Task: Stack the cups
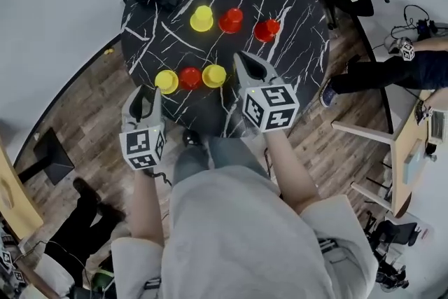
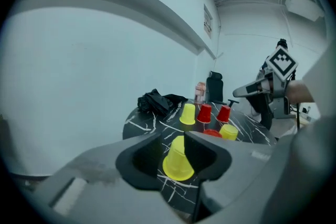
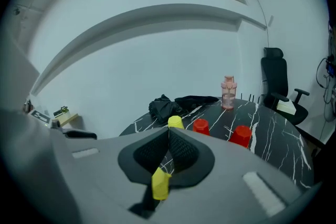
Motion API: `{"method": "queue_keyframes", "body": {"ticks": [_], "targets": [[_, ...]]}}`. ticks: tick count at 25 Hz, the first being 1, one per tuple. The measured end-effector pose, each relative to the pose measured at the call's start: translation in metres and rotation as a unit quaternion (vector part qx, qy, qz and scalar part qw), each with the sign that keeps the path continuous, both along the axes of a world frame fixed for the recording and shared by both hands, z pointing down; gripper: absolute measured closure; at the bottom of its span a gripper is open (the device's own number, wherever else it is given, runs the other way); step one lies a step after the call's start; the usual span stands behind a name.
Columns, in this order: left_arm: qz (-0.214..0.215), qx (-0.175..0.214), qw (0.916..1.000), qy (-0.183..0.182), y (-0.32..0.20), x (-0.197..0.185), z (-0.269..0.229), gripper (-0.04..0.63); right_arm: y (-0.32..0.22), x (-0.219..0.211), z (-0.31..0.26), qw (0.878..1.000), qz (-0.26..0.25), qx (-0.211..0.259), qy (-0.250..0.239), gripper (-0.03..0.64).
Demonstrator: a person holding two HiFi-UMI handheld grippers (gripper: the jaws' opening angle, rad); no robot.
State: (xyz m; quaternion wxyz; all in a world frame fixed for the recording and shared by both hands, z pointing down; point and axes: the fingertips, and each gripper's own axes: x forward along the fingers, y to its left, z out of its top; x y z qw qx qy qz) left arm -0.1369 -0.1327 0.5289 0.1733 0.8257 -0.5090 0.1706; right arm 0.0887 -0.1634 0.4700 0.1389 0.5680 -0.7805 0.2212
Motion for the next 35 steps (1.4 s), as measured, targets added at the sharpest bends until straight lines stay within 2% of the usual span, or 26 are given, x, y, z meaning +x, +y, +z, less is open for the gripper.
{"method": "queue_keyframes", "body": {"ticks": [5, 12, 16, 19, 23, 25, 26, 35], "targets": [[-0.067, 0.037, 0.997, 0.011, 0.0, -0.028, -0.035, 0.589, -0.046, 0.016, -0.001, 0.999, -0.01, -0.008, 0.031, 0.583], [-0.132, 0.051, 0.9895, 0.028, 0.011, -0.054, -0.057, 0.589, -0.101, 0.032, 0.037, 0.995, -0.021, -0.066, 0.065, 0.416], [-0.17, 0.043, 0.9841, 0.024, 0.022, -0.07, -0.054, 0.589, -0.118, 0.038, 0.067, 0.992, -0.018, -0.1, 0.076, 0.367], [-0.19, 0.035, 0.9809, 0.022, 0.03, -0.078, -0.048, 0.589, -0.125, 0.043, 0.084, 0.99, -0.005, -0.113, 0.09, 0.353], [-0.2, 0.028, 0.9793, 0.017, 0.036, -0.081, -0.043, 0.589, -0.128, 0.048, 0.098, 0.988, 0.011, -0.123, 0.094, 0.357], [-0.2, 0.029, 0.9794, 0.014, 0.037, -0.08, -0.043, 0.589, -0.127, 0.049, 0.101, 0.988, 0.012, -0.122, 0.097, 0.407], [-0.198, 0.03, 0.9796, 0.013, 0.036, -0.079, -0.043, 0.589, -0.126, 0.049, 0.101, 0.988, 0.011, -0.12, 0.098, 0.408], [-0.153, 0.056, 0.9864, 0.02, 0.021, -0.058, -0.062, 0.589, -0.099, 0.042, 0.045, 0.997, 0.001, -0.057, 0.06, 0.411]]}}
